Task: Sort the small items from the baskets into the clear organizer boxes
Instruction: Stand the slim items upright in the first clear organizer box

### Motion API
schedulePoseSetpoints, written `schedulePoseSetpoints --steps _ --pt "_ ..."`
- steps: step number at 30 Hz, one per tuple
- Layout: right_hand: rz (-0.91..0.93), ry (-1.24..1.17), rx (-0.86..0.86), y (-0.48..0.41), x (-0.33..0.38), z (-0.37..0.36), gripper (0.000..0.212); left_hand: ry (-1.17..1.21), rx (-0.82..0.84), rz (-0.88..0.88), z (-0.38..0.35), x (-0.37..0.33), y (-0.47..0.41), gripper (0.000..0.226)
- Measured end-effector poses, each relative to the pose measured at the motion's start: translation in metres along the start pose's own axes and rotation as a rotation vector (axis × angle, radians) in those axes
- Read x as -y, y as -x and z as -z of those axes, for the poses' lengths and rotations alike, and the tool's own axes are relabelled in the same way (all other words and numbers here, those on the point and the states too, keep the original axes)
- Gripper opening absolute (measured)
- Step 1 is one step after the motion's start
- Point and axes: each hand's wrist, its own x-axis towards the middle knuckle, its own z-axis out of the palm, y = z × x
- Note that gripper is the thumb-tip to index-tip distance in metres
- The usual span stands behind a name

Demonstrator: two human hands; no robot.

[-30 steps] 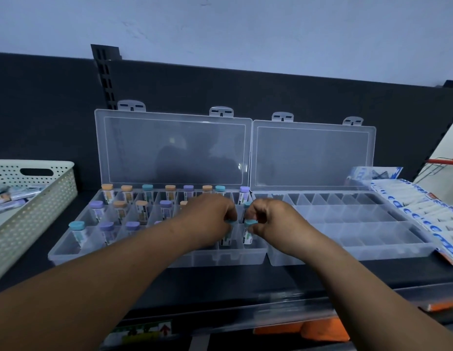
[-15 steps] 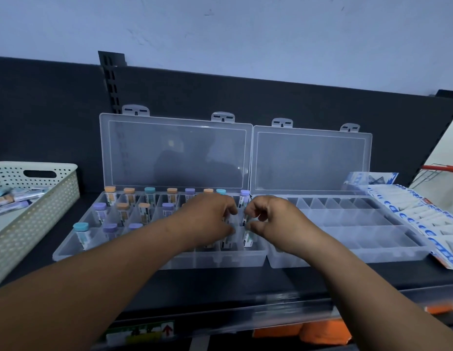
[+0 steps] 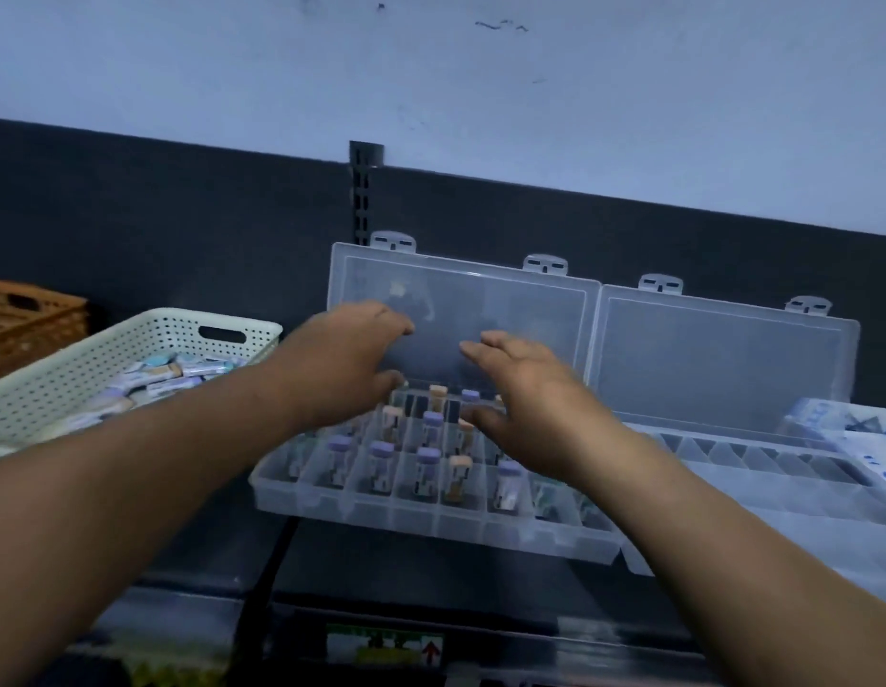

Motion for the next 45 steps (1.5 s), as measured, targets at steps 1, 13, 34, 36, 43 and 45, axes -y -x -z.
schedulePoseSetpoints --steps 1,13,34,36,43,45 --pt "0.024 -0.001 0.006 -0.007 0.009 -0.001 0.069 -0.02 -0.009 0.025 0.006 0.012 0.004 0.055" --pt "0.284 -0.009 0.088 -0.115 0.166 -0.038 0.069 -0.111 0.052 0.339 0.047 0.181 0.079 0.059" --pt "0.155 0.2 0.432 -0.267 0.234 -0.127 0.018 0.061 0.411 0.357 -0.047 0.278 0.021 0.026" --pt "0.174 0.242 0.433 -0.27 0.234 -0.128 0.019 0.079 0.398 0.355 -0.052 0.281 0.018 0.025" --pt "0.142 0.209 0.421 -0.273 0.226 -0.13 0.012 0.026 0.395 0.308 -0.049 0.276 0.022 0.027" --pt "0.15 0.161 0.357 -0.271 0.22 -0.124 0.018 0.009 0.412 0.313 -0.049 0.273 0.022 0.03"
